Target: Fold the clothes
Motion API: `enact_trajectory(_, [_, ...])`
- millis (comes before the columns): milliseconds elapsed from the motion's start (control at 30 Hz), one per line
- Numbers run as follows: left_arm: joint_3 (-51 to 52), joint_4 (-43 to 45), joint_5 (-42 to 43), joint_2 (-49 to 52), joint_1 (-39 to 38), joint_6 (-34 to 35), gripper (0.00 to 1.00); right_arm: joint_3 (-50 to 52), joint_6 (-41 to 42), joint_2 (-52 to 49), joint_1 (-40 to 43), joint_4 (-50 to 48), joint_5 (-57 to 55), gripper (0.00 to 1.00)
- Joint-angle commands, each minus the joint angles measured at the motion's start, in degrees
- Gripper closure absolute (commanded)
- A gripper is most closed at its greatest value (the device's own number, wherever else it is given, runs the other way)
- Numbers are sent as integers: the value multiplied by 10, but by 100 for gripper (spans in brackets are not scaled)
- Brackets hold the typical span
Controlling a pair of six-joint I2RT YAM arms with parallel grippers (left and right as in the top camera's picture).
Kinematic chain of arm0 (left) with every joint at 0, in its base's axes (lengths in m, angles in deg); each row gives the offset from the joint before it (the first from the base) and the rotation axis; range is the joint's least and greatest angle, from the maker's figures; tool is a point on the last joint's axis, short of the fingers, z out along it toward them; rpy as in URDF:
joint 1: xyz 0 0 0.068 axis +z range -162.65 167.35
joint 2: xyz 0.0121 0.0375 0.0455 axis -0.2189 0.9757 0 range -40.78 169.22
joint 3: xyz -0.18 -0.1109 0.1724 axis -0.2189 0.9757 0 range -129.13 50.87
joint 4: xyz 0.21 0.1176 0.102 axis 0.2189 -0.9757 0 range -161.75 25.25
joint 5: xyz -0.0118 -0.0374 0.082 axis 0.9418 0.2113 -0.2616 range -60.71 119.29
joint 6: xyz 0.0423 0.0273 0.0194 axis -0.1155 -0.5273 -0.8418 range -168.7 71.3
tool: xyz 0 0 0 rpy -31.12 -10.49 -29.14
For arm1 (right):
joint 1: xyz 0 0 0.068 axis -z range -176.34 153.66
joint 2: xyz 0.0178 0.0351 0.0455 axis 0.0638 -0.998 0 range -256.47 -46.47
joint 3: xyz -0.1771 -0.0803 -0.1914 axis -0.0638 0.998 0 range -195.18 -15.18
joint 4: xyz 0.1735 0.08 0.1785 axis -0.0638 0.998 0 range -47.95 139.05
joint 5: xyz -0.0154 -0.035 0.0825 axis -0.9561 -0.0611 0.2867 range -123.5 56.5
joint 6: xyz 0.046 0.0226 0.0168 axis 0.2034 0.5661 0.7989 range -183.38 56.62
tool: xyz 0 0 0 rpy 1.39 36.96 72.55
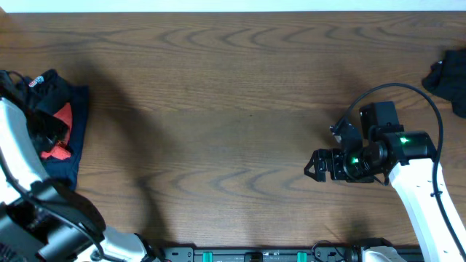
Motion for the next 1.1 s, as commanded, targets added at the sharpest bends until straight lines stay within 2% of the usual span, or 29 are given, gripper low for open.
enact_trajectory(0, [52, 17, -7, 12, 0, -5, 33, -12, -7, 1, -13, 2, 8, 1])
enact_trajectory(367, [188, 91, -4, 8, 39, 22, 36, -12, -7, 1, -13, 11, 8, 1])
enact_trajectory(633, [192, 112, 5, 3, 79, 27, 35, -12, -7, 1, -13, 19, 8, 1])
enact_trajectory(1067, [192, 141, 6, 3, 131, 29, 22, -12, -8, 1, -13, 34, 8, 1])
